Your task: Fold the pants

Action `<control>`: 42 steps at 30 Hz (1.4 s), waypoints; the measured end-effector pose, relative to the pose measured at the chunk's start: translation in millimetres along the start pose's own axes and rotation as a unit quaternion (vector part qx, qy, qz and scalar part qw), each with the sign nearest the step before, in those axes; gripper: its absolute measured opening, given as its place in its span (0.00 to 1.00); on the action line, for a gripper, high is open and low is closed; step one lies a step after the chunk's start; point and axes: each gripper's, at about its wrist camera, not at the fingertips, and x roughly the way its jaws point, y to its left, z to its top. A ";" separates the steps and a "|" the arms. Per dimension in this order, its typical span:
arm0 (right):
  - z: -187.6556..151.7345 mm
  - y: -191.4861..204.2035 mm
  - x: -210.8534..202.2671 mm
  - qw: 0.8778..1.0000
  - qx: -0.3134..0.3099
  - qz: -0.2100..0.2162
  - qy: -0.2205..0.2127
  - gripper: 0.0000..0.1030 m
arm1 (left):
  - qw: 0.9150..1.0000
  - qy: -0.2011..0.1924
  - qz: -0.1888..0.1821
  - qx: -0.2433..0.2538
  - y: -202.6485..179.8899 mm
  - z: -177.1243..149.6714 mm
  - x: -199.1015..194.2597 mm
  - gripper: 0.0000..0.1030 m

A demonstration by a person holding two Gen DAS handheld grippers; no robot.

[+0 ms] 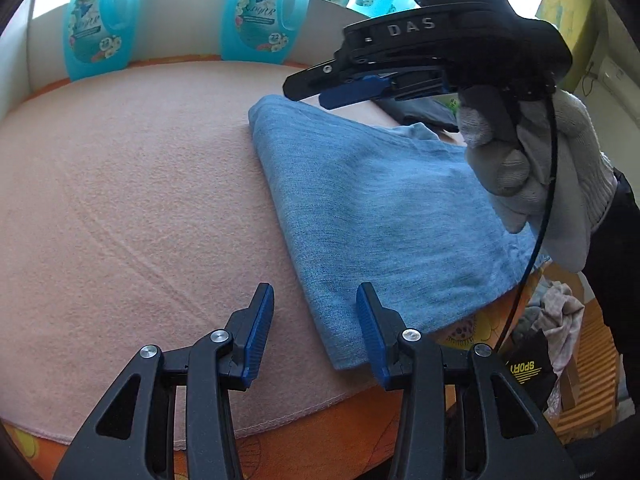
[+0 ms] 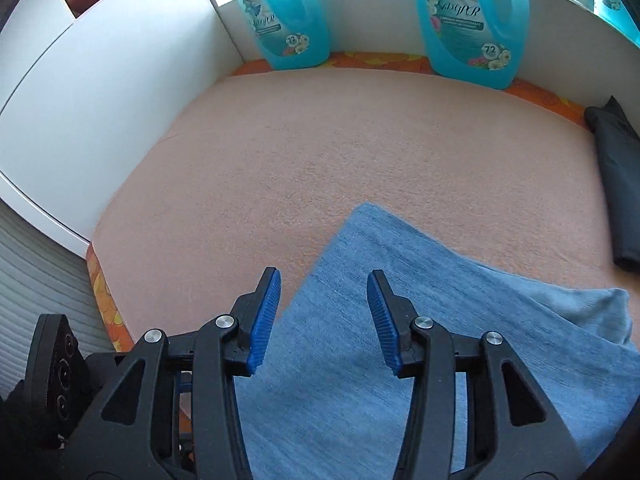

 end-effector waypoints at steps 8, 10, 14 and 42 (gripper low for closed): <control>21.9 7.6 46.0 0.997 0.005 -0.047 0.055 0.46 | 0.999 0.000 -0.034 -0.006 -5.2 -9.1 1.4 0.40; 27.1 11.8 52.4 0.995 -0.001 -0.074 0.067 0.46 | 0.999 0.001 -0.044 -0.006 -8.0 -9.1 2.5 0.40; 31.1 29.9 65.1 0.987 -0.033 -0.126 0.098 0.46 | 0.997 -0.003 -0.068 -0.022 -7.9 -8.0 4.1 0.40; 39.2 41.5 -0.9 0.995 -0.014 -0.072 0.063 0.02 | 0.996 -0.025 -0.068 -0.060 0.5 1.4 7.6 0.22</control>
